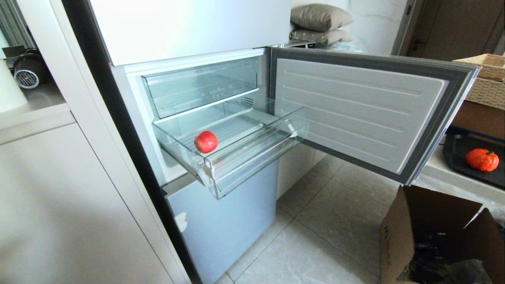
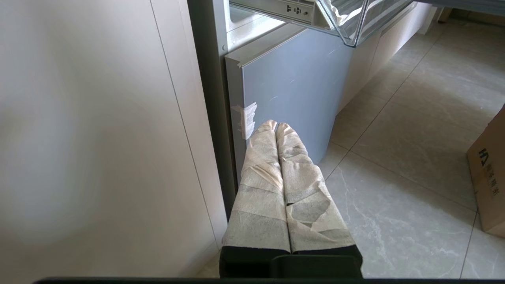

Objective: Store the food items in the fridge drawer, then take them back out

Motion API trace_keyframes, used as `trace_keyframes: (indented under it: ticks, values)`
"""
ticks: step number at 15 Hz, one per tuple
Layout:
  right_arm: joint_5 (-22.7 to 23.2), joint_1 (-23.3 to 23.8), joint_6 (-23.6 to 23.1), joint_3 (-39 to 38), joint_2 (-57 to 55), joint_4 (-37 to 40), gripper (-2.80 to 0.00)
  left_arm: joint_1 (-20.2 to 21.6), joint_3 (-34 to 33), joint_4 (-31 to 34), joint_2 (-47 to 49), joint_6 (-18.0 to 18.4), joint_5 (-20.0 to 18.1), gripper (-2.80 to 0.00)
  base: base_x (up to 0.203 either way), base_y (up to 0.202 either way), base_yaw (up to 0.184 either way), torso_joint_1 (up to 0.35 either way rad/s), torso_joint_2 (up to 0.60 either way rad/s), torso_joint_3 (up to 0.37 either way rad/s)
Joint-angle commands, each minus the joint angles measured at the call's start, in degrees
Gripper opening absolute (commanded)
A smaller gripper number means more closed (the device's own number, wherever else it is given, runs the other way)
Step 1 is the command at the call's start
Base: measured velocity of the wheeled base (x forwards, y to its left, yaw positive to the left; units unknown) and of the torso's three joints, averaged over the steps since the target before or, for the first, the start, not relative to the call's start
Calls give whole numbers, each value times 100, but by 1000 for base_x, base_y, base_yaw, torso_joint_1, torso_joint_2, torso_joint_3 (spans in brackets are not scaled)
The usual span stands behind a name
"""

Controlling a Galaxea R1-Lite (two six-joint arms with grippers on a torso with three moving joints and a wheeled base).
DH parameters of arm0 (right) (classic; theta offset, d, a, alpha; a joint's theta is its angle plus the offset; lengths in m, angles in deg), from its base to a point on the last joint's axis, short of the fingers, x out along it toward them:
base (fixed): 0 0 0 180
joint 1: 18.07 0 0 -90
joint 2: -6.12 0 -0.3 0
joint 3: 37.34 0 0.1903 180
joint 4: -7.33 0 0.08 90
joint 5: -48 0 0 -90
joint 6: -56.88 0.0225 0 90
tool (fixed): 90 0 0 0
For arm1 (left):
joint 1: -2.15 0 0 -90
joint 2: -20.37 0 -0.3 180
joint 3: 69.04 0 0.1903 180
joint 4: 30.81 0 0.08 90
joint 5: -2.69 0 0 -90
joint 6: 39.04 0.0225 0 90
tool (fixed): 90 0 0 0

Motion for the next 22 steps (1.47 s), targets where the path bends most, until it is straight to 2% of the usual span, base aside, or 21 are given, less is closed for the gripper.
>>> trace_keyframes:
  ticks: [1,3,5,6,8,11,12,17,22]
  values:
    - [-77,535,502,577,-1688,-29,-280,-1,0,-1,8,0,0,-280,0,0,0,0,0,0]
    - [-21,1285,710,922,-2901,-47,-280,-1,0,-1,8,0,0,-280,0,0,0,0,0,0]
    - [428,2123,722,1317,-4081,-171,-280,-1,0,-1,8,0,0,-280,0,0,0,0,0,0]
    - [648,2391,718,1500,-4541,-291,-280,-1,0,-1,8,0,0,-280,0,0,0,0,0,0]
    - [912,2729,704,1859,-5448,-643,-280,-1,0,-1,7,0,0,-280,0,0,0,0,0,0]
    - [1053,3118,623,2316,-6717,-1358,-280,-1,0,-1,8,0,0,-280,0,0,0,0,0,0]
    - [1069,3241,550,2502,-7107,-1544,0,-1,0,-1,8,0,0,-280,0,0,0,0,0,0]
    - [1116,3731,198,3957,-8735,-1891,0,-1,0,-1,8,0,0,-280,0,0,0,0,0,0]
    - [1153,3826,-419,4738,-9840,-3198,0,-1,0,-1,8,0,0,-280,0,0,0,0,0,0]
